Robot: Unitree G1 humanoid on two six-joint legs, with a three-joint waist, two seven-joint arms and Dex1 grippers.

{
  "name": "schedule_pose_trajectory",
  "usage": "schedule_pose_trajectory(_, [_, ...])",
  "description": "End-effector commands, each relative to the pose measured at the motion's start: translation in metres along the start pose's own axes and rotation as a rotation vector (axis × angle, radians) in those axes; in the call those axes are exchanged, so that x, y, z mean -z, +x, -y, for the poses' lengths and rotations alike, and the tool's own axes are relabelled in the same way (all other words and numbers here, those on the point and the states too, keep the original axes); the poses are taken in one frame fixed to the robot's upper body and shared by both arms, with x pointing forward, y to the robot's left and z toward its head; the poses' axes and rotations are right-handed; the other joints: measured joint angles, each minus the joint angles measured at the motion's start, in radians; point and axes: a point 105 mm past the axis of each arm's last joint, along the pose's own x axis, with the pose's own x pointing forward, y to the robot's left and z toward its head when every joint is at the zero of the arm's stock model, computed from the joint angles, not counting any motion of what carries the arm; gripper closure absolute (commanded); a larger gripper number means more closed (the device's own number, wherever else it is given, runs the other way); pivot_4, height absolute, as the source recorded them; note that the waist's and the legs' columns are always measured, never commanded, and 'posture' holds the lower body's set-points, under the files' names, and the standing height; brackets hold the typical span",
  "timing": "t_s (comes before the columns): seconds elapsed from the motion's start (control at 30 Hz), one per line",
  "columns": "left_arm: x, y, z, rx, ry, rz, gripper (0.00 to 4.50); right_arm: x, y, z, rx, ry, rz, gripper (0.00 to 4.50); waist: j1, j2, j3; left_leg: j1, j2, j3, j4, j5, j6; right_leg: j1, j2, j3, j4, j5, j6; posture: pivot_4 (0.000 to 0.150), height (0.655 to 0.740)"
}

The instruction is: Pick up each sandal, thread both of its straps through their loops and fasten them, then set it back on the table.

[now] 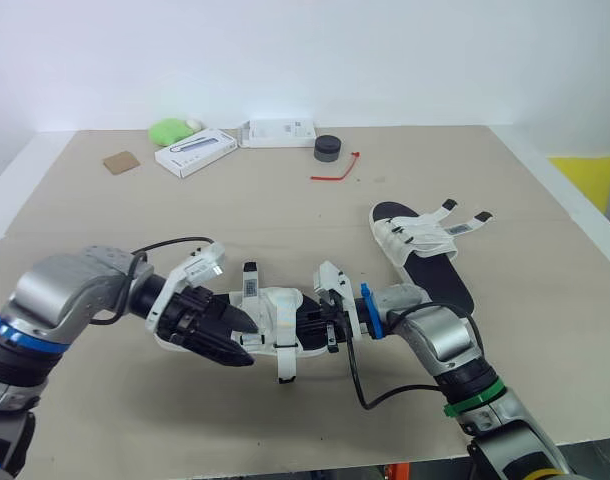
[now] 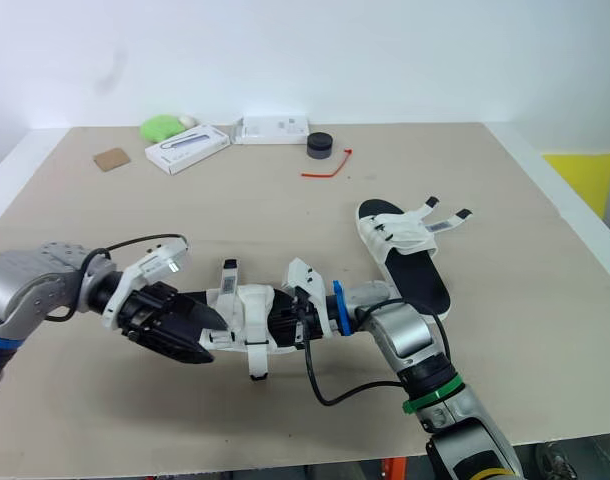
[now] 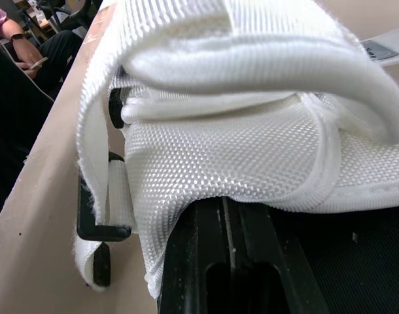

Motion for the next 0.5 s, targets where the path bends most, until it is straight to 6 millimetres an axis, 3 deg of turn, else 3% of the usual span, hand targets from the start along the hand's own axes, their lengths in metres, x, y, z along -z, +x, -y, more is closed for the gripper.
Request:
schedule_pose_trajectory(0.03, [-0.002, -0.003, 0.021, 0.069, 0.005, 0.001, 0.75, 0.040, 0.004, 0.000, 0.012, 0.132, -0.099, 4.50, 0.002, 0.000, 0.000, 0.000, 0.000, 0.000, 0.000, 0.000, 0.000, 0.000, 0.000, 0.000, 0.000, 0.000, 0.000, 0.150, 0.7400])
schedule_pose_trajectory(0.2, [0.030, 0.003, 0.037, 0.088, -0.015, -0.053, 0.75, 0.040, 0.005, -0.001, 0.003, 0.132, -0.099, 4.50, -0.001, -0.001, 0.001, 0.000, 0.001, 0.002, 0.000, 0.000, 0.000, -0.001, 0.000, 0.001, 0.000, 0.000, 0.000, 0.150, 0.7400])
schedule_pose_trajectory(0.33, [0.055, 0.020, 0.019, -0.027, 0.093, -0.037, 0.75, 0.040, 0.006, -0.002, -0.002, 0.135, -0.098, 4.50, 0.004, 0.001, 0.001, 0.001, 0.002, 0.005, 0.000, 0.000, 0.000, -0.002, 0.000, 0.004, 0.000, 0.001, 0.000, 0.150, 0.7400])
schedule_pose_trajectory(0.5, [0.046, 0.043, -0.017, -0.237, 0.127, 0.157, 0.75, 0.040, 0.006, -0.005, -0.006, 0.140, -0.100, 4.50, 0.011, -0.002, 0.000, 0.001, 0.003, 0.010, 0.001, 0.000, 0.000, -0.002, 0.001, 0.008, 0.000, 0.002, -0.001, 0.150, 0.7400])
